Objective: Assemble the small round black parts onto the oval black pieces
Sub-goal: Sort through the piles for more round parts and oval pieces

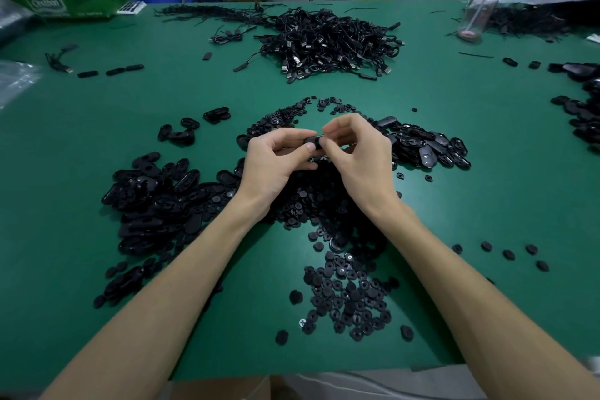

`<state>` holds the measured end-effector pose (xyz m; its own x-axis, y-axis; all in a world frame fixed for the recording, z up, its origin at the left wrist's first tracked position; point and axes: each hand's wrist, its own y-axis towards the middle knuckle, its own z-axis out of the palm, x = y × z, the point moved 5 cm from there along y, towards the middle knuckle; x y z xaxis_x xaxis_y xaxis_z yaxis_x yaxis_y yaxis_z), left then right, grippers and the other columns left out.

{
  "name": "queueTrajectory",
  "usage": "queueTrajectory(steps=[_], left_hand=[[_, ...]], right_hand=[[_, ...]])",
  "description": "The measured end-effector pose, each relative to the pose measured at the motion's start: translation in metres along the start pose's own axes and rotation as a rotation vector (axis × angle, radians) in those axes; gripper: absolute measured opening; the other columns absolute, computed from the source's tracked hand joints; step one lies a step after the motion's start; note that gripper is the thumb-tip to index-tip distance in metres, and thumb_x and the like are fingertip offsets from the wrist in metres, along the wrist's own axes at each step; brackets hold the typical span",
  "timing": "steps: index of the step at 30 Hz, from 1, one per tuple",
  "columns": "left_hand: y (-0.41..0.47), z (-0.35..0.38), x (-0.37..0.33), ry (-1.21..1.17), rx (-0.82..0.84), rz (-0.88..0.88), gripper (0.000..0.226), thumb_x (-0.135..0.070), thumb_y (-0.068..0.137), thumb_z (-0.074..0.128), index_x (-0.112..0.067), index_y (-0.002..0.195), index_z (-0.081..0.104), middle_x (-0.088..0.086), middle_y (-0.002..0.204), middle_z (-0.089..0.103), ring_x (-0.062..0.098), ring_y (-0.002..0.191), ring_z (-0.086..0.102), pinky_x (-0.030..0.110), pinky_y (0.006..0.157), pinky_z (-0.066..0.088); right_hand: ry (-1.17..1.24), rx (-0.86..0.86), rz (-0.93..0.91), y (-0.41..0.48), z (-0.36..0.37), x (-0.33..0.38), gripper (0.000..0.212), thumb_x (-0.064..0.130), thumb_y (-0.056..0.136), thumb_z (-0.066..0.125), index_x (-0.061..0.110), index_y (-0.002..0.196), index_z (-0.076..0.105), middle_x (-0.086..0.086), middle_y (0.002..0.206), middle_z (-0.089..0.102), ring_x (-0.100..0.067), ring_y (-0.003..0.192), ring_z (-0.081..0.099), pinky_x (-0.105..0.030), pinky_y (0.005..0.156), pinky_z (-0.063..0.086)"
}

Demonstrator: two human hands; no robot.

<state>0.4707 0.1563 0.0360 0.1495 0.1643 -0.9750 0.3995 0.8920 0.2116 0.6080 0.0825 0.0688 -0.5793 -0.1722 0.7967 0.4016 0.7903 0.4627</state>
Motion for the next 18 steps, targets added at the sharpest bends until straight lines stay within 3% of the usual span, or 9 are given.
queueTrajectory(steps=[18], left_hand=[[-0.0014, -0.0021, -0.0002, -0.024, -0.028, -0.008, 0.021, 0.004, 0.090, 0.074, 0.004, 0.111, 0.073, 0.011, 0.094, 0.079, 0.020, 0.086, 0.078, 0.029, 0.080, 0.062]], right_hand=[[0.006, 0.004, 0.015, -0.0014, 0.0031, -0.0021, 0.008, 0.008, 0.090, 0.073, 0.013, 0.094, 0.070, 0.008, 0.085, 0.071, -0.004, 0.078, 0.065, -0.016, 0.071, 0.052]])
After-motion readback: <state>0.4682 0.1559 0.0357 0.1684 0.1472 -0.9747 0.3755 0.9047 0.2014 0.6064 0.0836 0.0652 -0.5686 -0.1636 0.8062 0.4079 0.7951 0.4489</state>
